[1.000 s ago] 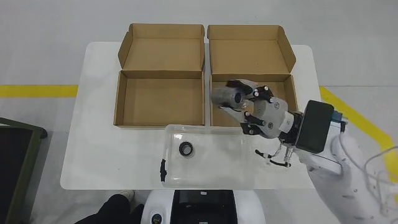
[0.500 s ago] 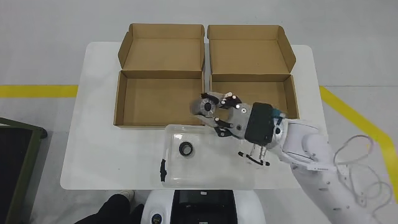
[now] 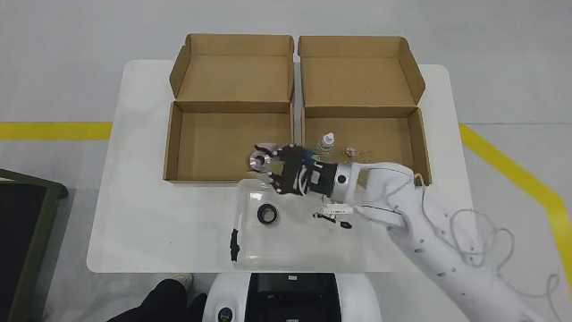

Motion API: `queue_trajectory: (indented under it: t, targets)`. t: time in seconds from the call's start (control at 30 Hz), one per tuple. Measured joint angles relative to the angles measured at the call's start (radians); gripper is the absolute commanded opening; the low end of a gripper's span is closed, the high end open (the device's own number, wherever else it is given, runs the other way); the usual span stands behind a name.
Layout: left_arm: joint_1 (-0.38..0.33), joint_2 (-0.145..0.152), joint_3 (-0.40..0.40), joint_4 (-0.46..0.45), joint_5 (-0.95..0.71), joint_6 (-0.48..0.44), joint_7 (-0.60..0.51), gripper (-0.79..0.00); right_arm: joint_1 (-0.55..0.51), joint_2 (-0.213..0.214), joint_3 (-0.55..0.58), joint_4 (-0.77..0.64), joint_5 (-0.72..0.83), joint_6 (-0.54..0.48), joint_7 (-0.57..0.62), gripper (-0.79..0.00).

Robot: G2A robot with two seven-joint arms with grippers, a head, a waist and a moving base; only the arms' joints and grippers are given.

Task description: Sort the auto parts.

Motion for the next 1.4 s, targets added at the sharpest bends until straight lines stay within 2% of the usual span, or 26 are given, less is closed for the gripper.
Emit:
queue_trajectory:
  t: [0.43,0.9,1.4]
  targets:
    - [0.0,0.0,0.0,0.0,0.0,0.0,0.0,0.0,0.166,-0.083,-0.154,0.176,0.029,0.069,0.056,-0.785]
    - [0.0,0.0,0.0,0.0,0.0,0.0,0.0,0.0,0.304,-0.183,-0.285,0.36,0.03,0.094,0.076,-0.785]
    - [0.0,0.0,0.0,0.0,0.0,0.0,0.0,0.0,0.397,-0.296,-0.376,0.616,0.062,0.092,0.092,-0.785]
